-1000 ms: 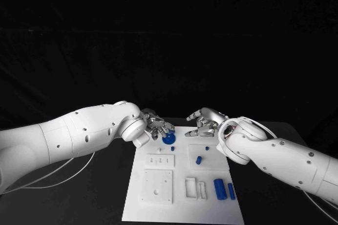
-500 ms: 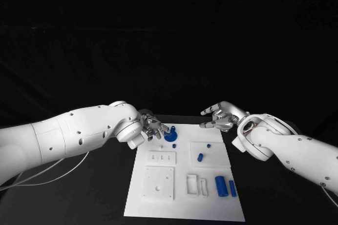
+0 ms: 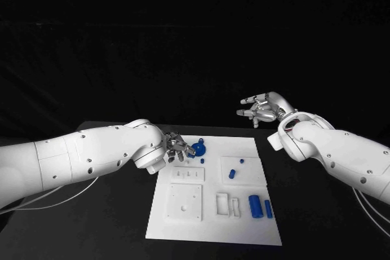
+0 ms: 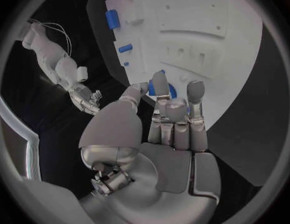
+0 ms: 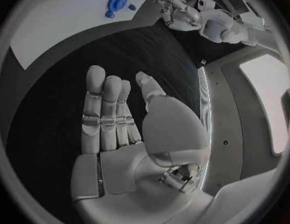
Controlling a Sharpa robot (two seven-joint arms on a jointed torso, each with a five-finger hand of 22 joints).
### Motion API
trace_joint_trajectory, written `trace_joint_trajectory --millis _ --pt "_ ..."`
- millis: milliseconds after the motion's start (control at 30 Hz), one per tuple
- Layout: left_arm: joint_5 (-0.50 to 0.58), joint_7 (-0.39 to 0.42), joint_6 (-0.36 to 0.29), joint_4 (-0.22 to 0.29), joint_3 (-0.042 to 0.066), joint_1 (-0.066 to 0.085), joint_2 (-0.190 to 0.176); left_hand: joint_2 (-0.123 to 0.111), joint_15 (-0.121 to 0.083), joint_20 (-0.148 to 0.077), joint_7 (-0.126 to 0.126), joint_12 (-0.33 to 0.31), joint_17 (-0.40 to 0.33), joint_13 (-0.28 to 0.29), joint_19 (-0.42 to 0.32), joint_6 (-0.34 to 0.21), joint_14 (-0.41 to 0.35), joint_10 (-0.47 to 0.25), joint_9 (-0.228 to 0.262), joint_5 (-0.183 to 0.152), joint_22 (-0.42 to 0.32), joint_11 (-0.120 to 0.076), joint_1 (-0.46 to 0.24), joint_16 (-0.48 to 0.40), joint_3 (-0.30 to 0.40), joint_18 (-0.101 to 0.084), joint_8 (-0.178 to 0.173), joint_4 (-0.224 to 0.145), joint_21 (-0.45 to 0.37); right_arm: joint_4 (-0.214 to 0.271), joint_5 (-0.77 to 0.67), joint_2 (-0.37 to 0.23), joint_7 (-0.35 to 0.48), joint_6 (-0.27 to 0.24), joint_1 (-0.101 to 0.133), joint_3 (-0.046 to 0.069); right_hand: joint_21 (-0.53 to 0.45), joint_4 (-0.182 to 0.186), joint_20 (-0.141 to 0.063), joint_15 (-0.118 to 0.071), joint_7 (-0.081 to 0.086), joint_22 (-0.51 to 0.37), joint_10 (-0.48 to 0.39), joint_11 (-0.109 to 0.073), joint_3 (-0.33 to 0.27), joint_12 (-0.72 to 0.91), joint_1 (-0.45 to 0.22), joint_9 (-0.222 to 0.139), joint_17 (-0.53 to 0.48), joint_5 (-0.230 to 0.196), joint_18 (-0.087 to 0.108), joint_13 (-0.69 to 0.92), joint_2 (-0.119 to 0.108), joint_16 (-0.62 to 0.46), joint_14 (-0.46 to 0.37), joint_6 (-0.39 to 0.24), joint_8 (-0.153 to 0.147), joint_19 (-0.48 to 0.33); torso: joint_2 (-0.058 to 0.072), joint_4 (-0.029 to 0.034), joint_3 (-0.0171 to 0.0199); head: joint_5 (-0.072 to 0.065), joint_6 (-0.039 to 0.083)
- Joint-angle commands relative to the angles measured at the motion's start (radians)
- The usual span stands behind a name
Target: Assemble the parts on the task board
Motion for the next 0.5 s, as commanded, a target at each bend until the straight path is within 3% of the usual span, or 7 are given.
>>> trace_joint_trajectory --millis 33,500 --pt "-0.058 -0.014 -0.031 0.007 -0.001 -0.01 0.0 0.0 -0.008 0.002 -0.066 0.008 0.023 0.0 0.011 0.079 0.013 0.051 0.237 0.005 0.017 -0.004 -0.002 0.005 0.111 -0.007 0.0 -0.105 -0.017 -0.017 0.071 0.013 0.073 -0.057 0.004 0.001 -0.02 -0.015 0.006 -0.002 0.003 -0.02 -0.012 -0.001 -0.006 0.01 0.006 0.002 -0.016 -0.006 0.005 -0.038 0.01 -0.002 -0.008 0.019 0.001 0.017 0.0 -0.0007 0.0002 0.007 -0.007" --pt "-0.099 -0.016 -0.017 0.015 -0.002 -0.046 0.003 -0.001 -0.008 0.001 -0.07 0.028 0.079 0.001 0.037 0.094 0.03 0.05 0.248 0.01 0.097 -0.008 -0.003 0.01 0.117 -0.009 0.001 -0.111 -0.075 -0.057 0.051 0.047 0.053 -0.057 0.011 0.001 -0.032 -0.052 0.005 -0.002 0.003 -0.014 -0.029 -0.001 -0.02 0.059 0.01 0.002 -0.034 -0.017 0.004 -0.1 0.025 0.021 -0.016 0.017 0.001 0.023 0.001 -0.0014 0.0011 0.007 -0.029"
